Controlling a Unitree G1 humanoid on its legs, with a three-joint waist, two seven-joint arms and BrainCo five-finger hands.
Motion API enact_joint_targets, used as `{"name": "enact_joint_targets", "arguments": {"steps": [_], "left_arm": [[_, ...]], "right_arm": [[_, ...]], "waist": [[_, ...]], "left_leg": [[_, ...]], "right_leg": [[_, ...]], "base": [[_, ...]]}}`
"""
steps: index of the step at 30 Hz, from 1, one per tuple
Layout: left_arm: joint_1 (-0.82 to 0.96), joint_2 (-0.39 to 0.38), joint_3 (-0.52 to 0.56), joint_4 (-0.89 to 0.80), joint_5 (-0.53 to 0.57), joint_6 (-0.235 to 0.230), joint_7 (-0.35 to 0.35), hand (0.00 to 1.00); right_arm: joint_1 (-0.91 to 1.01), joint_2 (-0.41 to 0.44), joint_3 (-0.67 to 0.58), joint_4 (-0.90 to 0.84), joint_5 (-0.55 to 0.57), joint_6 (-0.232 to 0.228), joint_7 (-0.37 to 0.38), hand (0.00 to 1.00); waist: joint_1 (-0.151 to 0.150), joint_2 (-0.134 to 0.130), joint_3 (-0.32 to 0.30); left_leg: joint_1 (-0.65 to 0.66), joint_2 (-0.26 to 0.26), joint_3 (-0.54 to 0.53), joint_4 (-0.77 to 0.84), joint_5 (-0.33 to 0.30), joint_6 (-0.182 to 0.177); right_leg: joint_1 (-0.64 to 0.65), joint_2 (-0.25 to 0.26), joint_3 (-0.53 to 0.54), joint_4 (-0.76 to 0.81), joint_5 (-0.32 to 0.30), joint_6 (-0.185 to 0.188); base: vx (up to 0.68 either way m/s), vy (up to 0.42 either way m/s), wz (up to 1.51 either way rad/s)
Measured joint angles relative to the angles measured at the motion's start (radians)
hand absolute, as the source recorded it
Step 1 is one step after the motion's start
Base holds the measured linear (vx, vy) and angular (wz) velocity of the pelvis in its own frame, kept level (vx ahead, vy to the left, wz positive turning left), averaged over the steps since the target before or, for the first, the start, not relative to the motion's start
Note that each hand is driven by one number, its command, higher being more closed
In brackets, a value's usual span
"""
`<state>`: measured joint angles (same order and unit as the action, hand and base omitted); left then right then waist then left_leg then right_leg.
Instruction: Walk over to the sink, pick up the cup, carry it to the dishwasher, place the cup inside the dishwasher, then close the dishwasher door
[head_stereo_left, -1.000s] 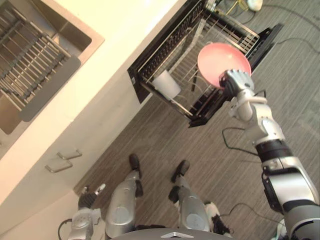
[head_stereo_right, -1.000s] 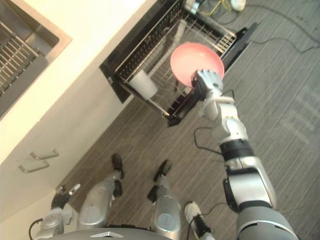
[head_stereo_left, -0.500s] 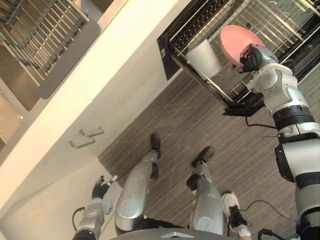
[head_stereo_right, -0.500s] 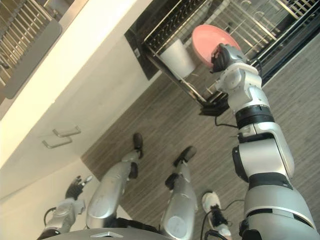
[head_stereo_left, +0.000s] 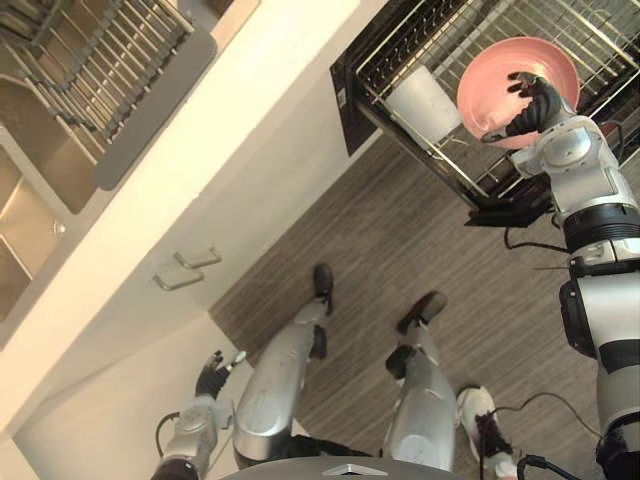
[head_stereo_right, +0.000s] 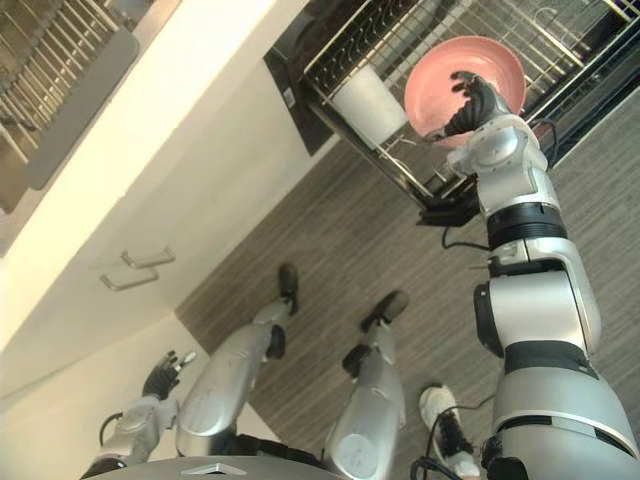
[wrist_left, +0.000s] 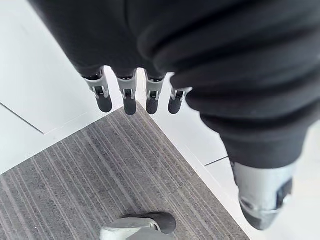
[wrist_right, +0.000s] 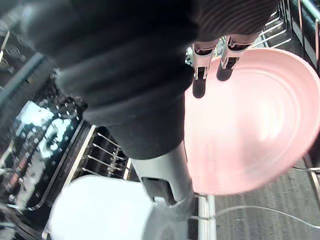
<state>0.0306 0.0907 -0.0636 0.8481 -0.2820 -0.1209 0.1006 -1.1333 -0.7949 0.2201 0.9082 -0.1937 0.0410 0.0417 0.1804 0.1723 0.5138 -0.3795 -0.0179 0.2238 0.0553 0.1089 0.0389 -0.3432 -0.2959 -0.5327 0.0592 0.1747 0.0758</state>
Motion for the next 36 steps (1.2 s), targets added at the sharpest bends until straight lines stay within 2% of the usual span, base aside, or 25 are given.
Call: {"name": "enact_joint_targets", "arguments": {"steps": [4,6,9,10,12,14,18,22,26,32,33,36], "left_arm": [[0.011,0.000,0.000,-0.034,0.000,-0.001,-0.006,0.00],[0.017,-0.001,0.001,-0.052,0.001,0.000,-0.007,0.00],[0.050,-0.003,0.005,-0.077,0.001,-0.007,-0.014,0.00],[0.059,-0.003,0.007,-0.078,0.002,-0.010,-0.018,0.00],[0.079,-0.008,0.022,-0.073,0.002,-0.020,-0.021,0.00],[0.102,-0.012,0.025,-0.058,0.003,-0.026,-0.021,0.00],[0.140,-0.017,0.026,-0.002,0.016,-0.048,-0.020,0.00],[0.149,-0.019,0.027,0.063,0.031,-0.074,-0.018,0.00],[0.155,-0.022,0.025,0.087,0.052,-0.100,-0.011,0.00],[0.161,-0.023,0.023,0.098,0.051,-0.120,0.001,0.00],[0.161,-0.023,0.022,0.099,0.049,-0.120,0.001,0.00],[0.160,-0.023,0.016,0.099,0.049,-0.118,0.001,0.00]], "right_arm": [[-0.010,-0.001,-0.037,-0.119,0.041,-0.035,-0.003,0.00],[-0.011,0.000,-0.072,-0.145,0.078,-0.036,-0.055,0.00],[-0.008,0.001,-0.218,-0.149,0.207,-0.036,-0.199,0.00],[0.001,0.001,-0.273,-0.160,0.239,-0.037,-0.242,1.00],[0.069,-0.003,-0.393,-0.236,0.310,-0.040,-0.329,1.00],[0.152,-0.002,-0.471,-0.265,0.374,-0.042,-0.377,1.00],[0.358,0.015,-0.587,-0.262,0.547,-0.036,-0.390,1.00],[0.530,0.097,-0.639,-0.262,0.698,-0.017,-0.334,1.00],[0.621,0.190,-0.656,-0.212,0.862,0.015,-0.261,1.00],[0.605,0.224,-0.620,-0.173,0.986,0.029,-0.131,1.00],[0.567,0.224,-0.603,-0.147,1.020,0.029,-0.094,1.00],[0.478,0.224,-0.566,-0.079,1.067,0.029,-0.057,1.00]], "waist": [[-0.026,0.004,-0.002],[-0.034,0.004,-0.002],[-0.057,0.003,-0.002],[-0.068,0.003,-0.002],[-0.085,0.003,-0.005],[-0.095,0.003,-0.033],[-0.118,0.000,-0.066],[-0.152,-0.001,-0.077],[-0.155,-0.002,-0.077],[-0.147,-0.001,-0.077],[-0.145,-0.001,-0.078],[-0.131,0.004,-0.080]], "left_leg": [[0.060,-0.007,-0.007,-0.072,0.023,-0.011],[0.093,-0.007,-0.008,-0.100,0.037,-0.013],[0.165,-0.008,-0.018,-0.131,0.052,-0.007],[0.180,-0.009,-0.023,-0.132,0.052,-0.007],[0.208,-0.008,-0.025,-0.133,0.047,-0.015],[0.212,-0.008,-0.019,-0.134,0.045,-0.017],[0.248,-0.002,0.001,-0.140,0.039,-0.023],[0.261,0.019,0.022,-0.141,0.024,-0.038],[0.256,0.041,0.025,-0.141,0.027,-0.048],[0.223,0.042,0.021,-0.141,0.031,-0.053],[0.207,0.040,0.019,-0.141,0.034,-0.054],[0.189,0.035,0.012,-0.141,0.048,-0.047]], "right_leg": [[0.032,0.000,-0.002,-0.001,-0.008,0.002],[0.056,0.003,-0.004,-0.002,-0.010,0.005],[0.123,0.005,-0.018,-0.003,-0.016,0.013],[0.142,0.005,-0.024,-0.004,-0.018,0.016],[0.173,0.006,-0.026,-0.004,-0.027,0.024],[0.176,0.006,-0.025,-0.004,-0.030,0.028],[0.205,0.010,-0.012,-0.006,-0.037,0.029],[0.203,0.027,0.006,-0.011,-0.047,0.019],[0.202,0.052,0.008,-0.029,-0.047,0.009],[0.175,0.054,0.002,-0.037,-0.039,0.006],[0.162,0.051,-0.001,-0.038,-0.033,0.002],[0.144,0.043,-0.007,-0.029,-0.027,0.004]], "base": [[0.00,0.005,0.02],[0.03,-0.035,0.04],[0.06,-0.046,0.08],[0.07,-0.045,0.12],[0.06,-0.040,0.08],[0.07,-0.056,-0.01],[0.06,-0.063,-0.14],[0.01,-0.069,-0.21],[0.00,-0.089,-0.06],[0.03,-0.042,0.04],[0.07,-0.033,0.07],[0.07,-0.035,0.08]]}}
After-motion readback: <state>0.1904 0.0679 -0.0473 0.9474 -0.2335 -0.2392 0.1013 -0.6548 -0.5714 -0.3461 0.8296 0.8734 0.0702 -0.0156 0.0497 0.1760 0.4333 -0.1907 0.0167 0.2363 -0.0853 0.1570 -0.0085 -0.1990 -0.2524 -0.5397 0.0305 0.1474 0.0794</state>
